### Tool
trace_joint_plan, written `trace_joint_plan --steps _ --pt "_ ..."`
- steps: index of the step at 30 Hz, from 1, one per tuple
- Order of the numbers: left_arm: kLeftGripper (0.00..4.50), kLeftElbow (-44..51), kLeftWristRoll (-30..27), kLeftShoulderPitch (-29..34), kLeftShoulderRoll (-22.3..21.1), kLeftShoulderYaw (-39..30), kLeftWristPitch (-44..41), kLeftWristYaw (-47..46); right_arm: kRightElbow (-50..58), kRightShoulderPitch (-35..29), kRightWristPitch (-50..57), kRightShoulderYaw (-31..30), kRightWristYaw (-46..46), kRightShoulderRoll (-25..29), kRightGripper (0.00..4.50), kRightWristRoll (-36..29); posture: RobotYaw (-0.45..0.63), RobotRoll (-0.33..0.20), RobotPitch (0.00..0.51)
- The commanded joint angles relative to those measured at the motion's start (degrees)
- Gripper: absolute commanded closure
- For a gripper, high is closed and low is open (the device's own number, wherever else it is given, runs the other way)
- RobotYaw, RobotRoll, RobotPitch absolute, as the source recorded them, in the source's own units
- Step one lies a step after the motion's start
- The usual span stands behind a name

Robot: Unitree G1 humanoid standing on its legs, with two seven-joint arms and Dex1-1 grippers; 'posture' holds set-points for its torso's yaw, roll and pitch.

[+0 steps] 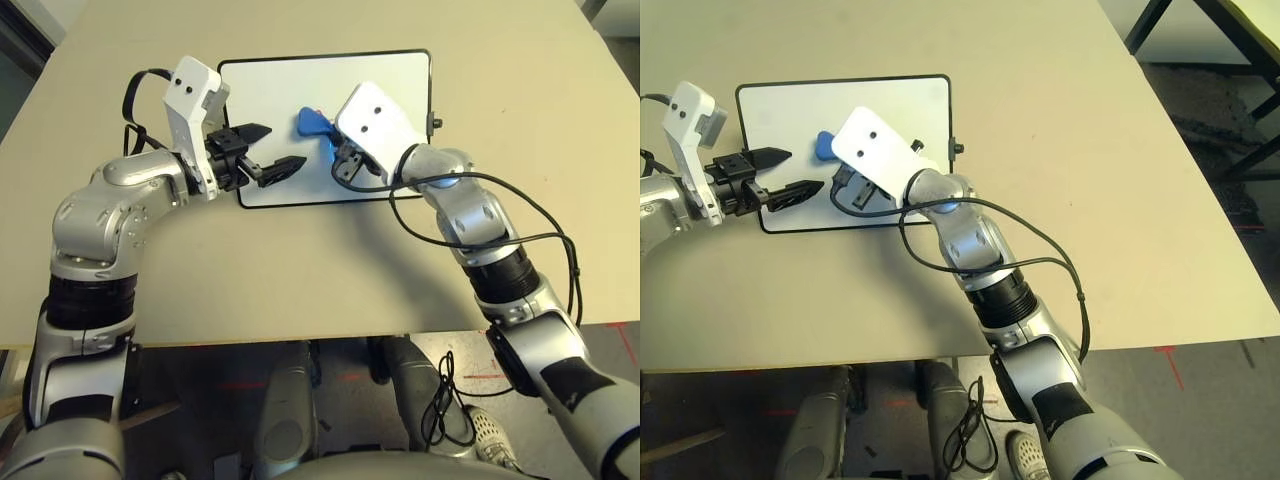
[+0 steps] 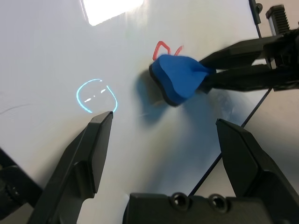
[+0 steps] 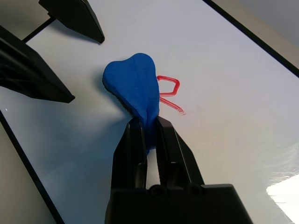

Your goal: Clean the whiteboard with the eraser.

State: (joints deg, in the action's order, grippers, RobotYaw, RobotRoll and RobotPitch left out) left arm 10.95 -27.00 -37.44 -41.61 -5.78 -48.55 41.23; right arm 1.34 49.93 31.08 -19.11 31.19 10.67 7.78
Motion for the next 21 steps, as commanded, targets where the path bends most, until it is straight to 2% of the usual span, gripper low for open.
trace_joint_plan --steps 1,5,9,15,21 --pt "0.00 0.21 -0.20 0.45 -0.37 0.19 -0.23 0.29 -4.81 4.25 -1.65 1.96 -1.26 -0.35 4.31 -0.03 0.08 0.000 0.331" --pt "0.00 0.28 -0.28 0.55 -0.36 0.21 -0.29 0.38 -12.41 10.12 -5.46 4.83 -3.60 -0.47 4.31 -0.32 0.08 0.000 0.331" --pt "0.00 0.48 -0.35 0.84 -0.54 0.01 -0.36 0.43 -15.25 11.67 -7.40 5.63 -4.30 -0.73 4.31 -0.21 0.09 0.000 0.329" --pt "0.00 0.62 -0.33 0.89 -0.64 -0.15 -0.38 0.30 -9.05 5.22 -5.14 2.46 -1.94 -0.65 4.31 0.20 0.09 0.000 0.327" --pt "0.00 0.47 -0.28 0.69 -0.72 -0.06 -0.32 0.42 -4.77 2.00 -2.68 0.41 -0.13 -0.09 4.31 0.65 0.09 0.000 0.327"
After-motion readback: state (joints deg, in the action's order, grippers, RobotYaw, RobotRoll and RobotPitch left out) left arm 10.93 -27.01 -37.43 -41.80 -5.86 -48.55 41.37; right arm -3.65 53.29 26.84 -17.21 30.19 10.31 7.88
